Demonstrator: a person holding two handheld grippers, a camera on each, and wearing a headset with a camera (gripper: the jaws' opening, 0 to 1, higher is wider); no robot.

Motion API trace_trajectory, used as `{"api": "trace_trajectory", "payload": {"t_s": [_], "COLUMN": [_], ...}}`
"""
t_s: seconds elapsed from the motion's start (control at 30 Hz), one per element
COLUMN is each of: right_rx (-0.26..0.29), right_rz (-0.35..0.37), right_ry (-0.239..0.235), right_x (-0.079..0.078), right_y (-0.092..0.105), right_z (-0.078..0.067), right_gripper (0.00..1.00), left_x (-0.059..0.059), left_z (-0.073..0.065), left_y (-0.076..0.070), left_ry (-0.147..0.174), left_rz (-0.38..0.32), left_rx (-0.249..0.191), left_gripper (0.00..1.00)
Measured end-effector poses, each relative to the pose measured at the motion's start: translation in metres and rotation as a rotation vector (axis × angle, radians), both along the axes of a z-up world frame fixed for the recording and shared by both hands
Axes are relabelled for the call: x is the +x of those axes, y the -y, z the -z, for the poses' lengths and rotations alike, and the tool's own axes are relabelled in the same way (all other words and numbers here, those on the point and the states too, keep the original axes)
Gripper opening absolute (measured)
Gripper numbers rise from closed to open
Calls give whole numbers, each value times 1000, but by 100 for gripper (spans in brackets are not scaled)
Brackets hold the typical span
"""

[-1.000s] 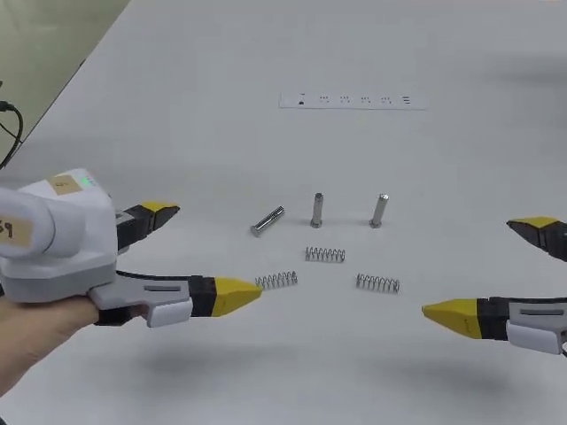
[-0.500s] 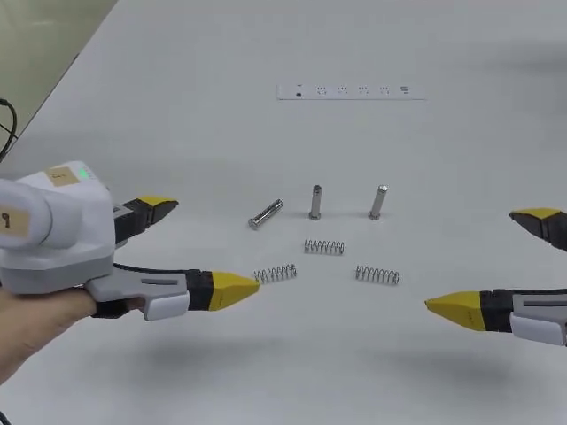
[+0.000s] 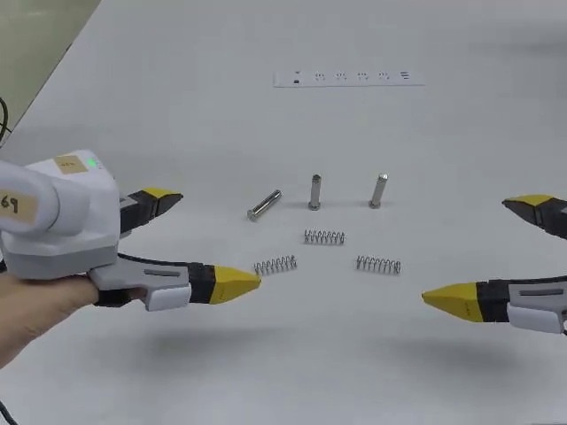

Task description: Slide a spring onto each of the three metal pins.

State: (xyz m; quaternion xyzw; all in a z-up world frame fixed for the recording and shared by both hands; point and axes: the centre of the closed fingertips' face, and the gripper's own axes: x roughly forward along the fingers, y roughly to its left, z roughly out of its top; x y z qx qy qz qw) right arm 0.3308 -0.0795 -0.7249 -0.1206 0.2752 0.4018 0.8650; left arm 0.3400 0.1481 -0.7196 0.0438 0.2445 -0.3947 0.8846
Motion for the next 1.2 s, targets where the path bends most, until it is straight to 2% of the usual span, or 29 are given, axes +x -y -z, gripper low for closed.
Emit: {"api": "trace_trajectory", "payload": {"t_s": [0.43, 0.8, 1.2], "right_rx": [-11, -17, -24], "right_rz": [-32, -53, -81], "right_ry": [-10, -13, -13], "right_x": [2, 8, 12], "right_y": [-4, -9, -15], "right_z": [5, 8, 11], "right_gripper": [100, 100, 100], "left_x": [9, 15, 26], "left_z": [6, 15, 19], "left_y": [2, 6, 13], "left_ry": [-21, -57, -81], "left_rz": [18, 45, 82], "left_rx": [8, 10, 38], "left_gripper": [93, 90, 88]}}
